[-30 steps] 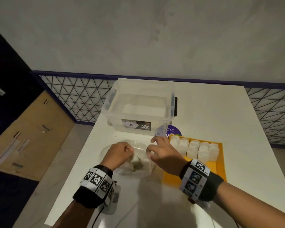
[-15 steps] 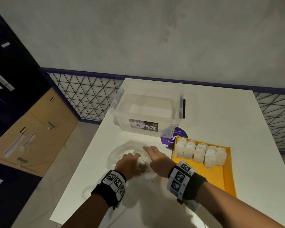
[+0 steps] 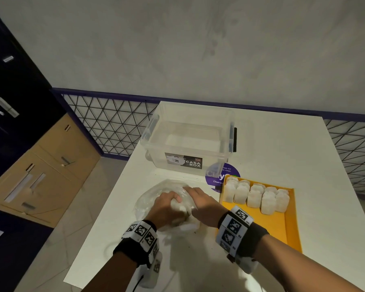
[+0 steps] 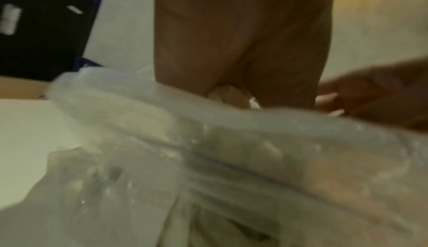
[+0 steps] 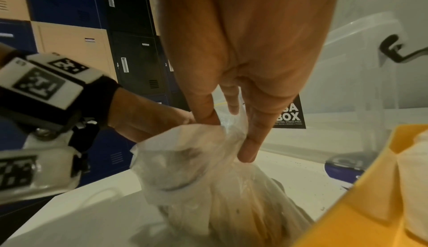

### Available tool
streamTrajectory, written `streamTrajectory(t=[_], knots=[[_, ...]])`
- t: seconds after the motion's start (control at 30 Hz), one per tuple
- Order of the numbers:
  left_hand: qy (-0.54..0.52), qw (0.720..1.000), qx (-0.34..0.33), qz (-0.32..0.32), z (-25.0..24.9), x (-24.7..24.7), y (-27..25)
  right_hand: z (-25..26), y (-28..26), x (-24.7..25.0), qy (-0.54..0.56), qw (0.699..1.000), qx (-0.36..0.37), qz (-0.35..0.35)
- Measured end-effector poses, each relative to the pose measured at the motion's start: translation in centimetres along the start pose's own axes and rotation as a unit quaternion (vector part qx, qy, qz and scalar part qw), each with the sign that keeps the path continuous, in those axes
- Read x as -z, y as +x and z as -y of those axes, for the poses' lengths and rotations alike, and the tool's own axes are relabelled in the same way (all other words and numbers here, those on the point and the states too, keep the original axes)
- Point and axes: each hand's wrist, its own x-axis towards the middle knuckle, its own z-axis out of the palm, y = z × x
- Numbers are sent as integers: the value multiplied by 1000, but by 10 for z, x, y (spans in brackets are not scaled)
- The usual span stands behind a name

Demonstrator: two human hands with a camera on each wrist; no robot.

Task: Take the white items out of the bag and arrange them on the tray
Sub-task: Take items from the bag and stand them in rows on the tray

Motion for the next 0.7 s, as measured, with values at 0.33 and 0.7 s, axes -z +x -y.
streamTrajectory(t=[0.33,0.7], knots=[[23,997,45,65,-20,-4,-6,-1,-1,2,32,999,-27,14],[-194,980,33,2,-11,31,-8,-3,2,22,45,996,-40,73]])
